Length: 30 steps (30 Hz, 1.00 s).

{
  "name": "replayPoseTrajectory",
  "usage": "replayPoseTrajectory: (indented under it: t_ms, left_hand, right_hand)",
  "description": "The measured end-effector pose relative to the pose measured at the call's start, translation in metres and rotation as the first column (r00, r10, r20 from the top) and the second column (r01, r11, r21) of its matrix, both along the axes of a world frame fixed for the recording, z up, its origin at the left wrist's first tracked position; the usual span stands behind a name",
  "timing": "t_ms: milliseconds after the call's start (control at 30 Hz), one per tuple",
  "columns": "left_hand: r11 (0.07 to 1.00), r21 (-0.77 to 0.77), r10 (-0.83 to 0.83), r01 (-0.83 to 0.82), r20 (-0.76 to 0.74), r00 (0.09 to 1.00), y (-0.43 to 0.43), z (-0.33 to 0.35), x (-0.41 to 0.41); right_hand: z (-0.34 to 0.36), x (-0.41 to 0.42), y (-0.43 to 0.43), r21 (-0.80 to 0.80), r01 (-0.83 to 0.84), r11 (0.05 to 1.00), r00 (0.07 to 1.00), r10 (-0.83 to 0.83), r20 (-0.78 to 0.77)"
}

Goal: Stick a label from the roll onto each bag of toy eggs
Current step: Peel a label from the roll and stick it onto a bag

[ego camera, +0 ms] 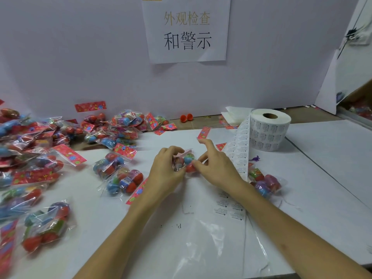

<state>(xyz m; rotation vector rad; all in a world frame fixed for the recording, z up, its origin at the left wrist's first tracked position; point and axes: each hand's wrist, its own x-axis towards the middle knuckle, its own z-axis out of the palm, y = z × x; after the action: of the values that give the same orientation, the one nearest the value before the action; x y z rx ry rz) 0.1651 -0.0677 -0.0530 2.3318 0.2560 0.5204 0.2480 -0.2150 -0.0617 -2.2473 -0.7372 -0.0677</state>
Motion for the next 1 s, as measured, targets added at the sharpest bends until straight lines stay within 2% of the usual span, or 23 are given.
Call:
replayPoseTrajectory:
  t_ms: [100, 233, 300, 333, 367, 400, 467, 500, 567, 600, 667, 767, 867, 933, 1000]
  left_hand:
    - [0.998, -0.058, 0.0, 0.006, 0.103, 0.995, -0.002, 0.0, -0.001]
    - [0.978, -0.207, 0.064, -0.009, 0.257, 0.964, -0.003, 0.003, -0.001]
    - [0.956, -0.289, 0.13, -0.051, 0.262, 0.956, -0.001, 0.006, 0.0]
    - [0.927, -0.37, 0.155, -0.065, 0.219, 0.963, 0.001, 0.007, 0.0]
    - [0.869, -0.49, 0.156, -0.066, 0.144, 0.977, 0.002, 0.01, 0.0]
    - [0.769, -0.638, 0.115, -0.048, 0.064, 0.991, 0.004, 0.012, -0.001]
    - [0.519, -0.855, -0.072, 0.018, -0.022, 0.997, 0.005, 0.013, -0.001]
    - [0.463, -0.883, -0.173, 0.072, -0.011, 0.985, 0.005, 0.014, -0.002]
    - [0.467, -0.865, -0.292, 0.182, 0.043, 0.955, 0.001, 0.013, -0.003]
    - [0.475, -0.855, -0.296, 0.208, 0.067, 0.953, 0.0, 0.013, -0.003]
    - [0.437, -0.876, -0.236, 0.203, 0.106, 0.966, 0.002, 0.013, -0.002]
    - [0.305, -0.937, -0.097, 0.169, 0.145, 0.985, 0.009, 0.017, -0.003]
    - [0.215, -0.962, -0.017, 0.167, 0.167, 0.986, 0.011, 0.021, -0.006]
    - [0.187, -0.972, 0.026, 0.144, 0.152, 0.988, 0.01, 0.024, -0.007]
    - [0.196, -0.973, 0.058, 0.121, 0.135, 0.989, 0.008, 0.025, -0.008]
  right_hand:
    - [0.002, 0.001, 0.002, 0.18, 0.039, 0.983, 0.992, -0.016, -0.128]
    - [0.012, 0.0, 0.0, 0.4, 0.083, 0.913, 0.97, 0.018, -0.242]
    - [0.017, 0.0, -0.002, 0.473, 0.1, 0.875, 0.968, 0.025, -0.25]
    - [0.019, 0.0, -0.003, 0.514, 0.106, 0.851, 0.967, 0.032, -0.253]
    - [0.021, 0.0, -0.004, 0.556, 0.109, 0.824, 0.965, 0.047, -0.259]
    - [0.023, 0.0, -0.005, 0.597, 0.106, 0.795, 0.962, 0.07, -0.264]
    - [0.026, 0.0, -0.006, 0.664, 0.079, 0.743, 0.954, 0.137, -0.268]
    - [0.026, 0.0, -0.007, 0.681, 0.056, 0.73, 0.948, 0.175, -0.265]
    - [0.027, -0.001, -0.007, 0.678, -0.008, 0.735, 0.943, 0.231, -0.239]
    - [0.027, -0.002, -0.007, 0.671, -0.037, 0.741, 0.945, 0.245, -0.218]
    - [0.026, -0.003, -0.005, 0.676, -0.066, 0.734, 0.952, 0.249, -0.178]
    - [0.027, -0.003, -0.004, 0.662, -0.056, 0.748, 0.977, 0.177, -0.117]
    - [0.031, -0.003, -0.008, 0.689, -0.018, 0.724, 0.976, 0.164, -0.146]
    - [0.033, -0.003, -0.009, 0.748, -0.019, 0.664, 0.932, 0.283, -0.227]
    - [0.035, -0.005, -0.008, 0.799, -0.004, 0.601, 0.827, 0.452, -0.335]
